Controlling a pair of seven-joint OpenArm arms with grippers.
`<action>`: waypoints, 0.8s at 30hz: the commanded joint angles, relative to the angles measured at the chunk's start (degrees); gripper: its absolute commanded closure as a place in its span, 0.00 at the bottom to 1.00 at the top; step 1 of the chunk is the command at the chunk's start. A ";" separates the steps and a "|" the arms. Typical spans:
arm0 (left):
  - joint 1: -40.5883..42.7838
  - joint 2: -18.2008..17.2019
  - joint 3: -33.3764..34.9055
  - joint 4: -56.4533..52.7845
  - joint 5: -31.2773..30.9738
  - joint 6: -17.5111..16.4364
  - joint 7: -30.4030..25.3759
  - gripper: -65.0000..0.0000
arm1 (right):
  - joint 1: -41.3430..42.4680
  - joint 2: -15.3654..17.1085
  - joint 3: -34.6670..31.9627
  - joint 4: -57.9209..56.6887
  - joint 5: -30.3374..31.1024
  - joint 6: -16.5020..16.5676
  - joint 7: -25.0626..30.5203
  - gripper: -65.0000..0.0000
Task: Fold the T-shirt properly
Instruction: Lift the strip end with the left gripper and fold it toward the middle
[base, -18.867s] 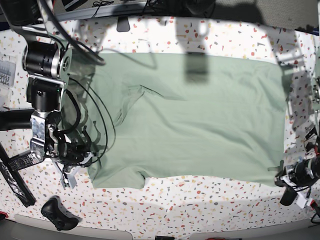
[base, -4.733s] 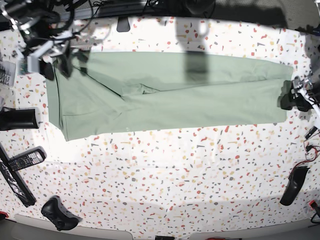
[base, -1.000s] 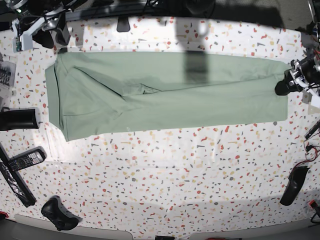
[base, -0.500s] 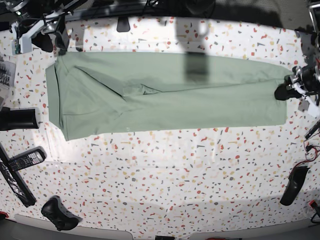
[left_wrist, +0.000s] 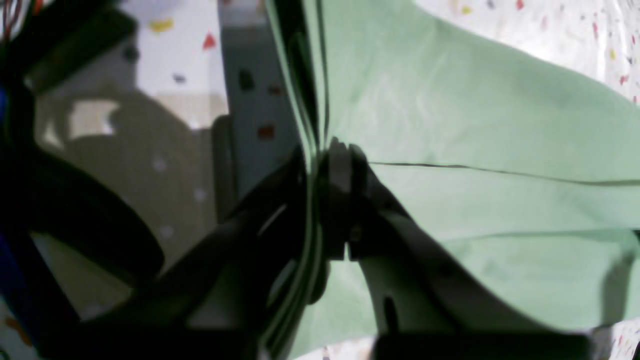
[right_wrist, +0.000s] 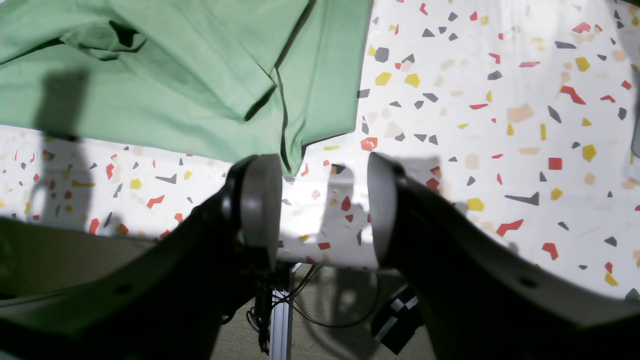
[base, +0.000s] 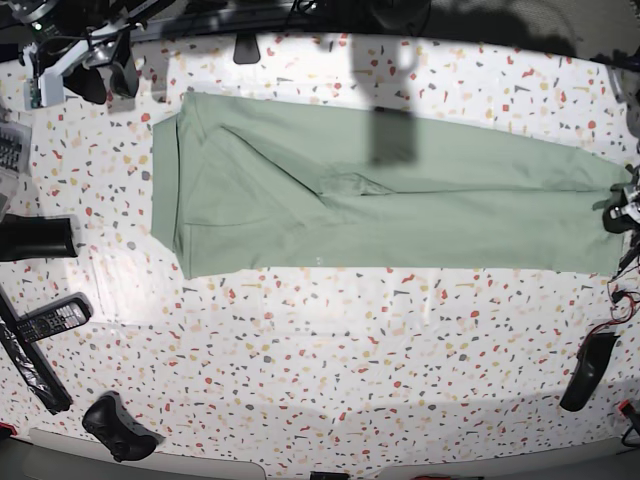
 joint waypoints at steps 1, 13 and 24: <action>-1.44 -1.57 -0.39 0.94 -1.99 -0.24 0.04 1.00 | -0.48 0.44 0.31 1.11 2.38 0.30 0.87 0.60; -1.84 -1.42 -0.39 5.90 -20.63 -8.02 15.26 1.00 | -0.48 0.46 0.31 1.09 4.70 0.30 0.09 0.60; 5.81 2.62 -0.37 21.14 -26.49 -9.43 18.27 1.00 | -0.48 0.44 0.31 1.09 4.72 0.30 0.09 0.60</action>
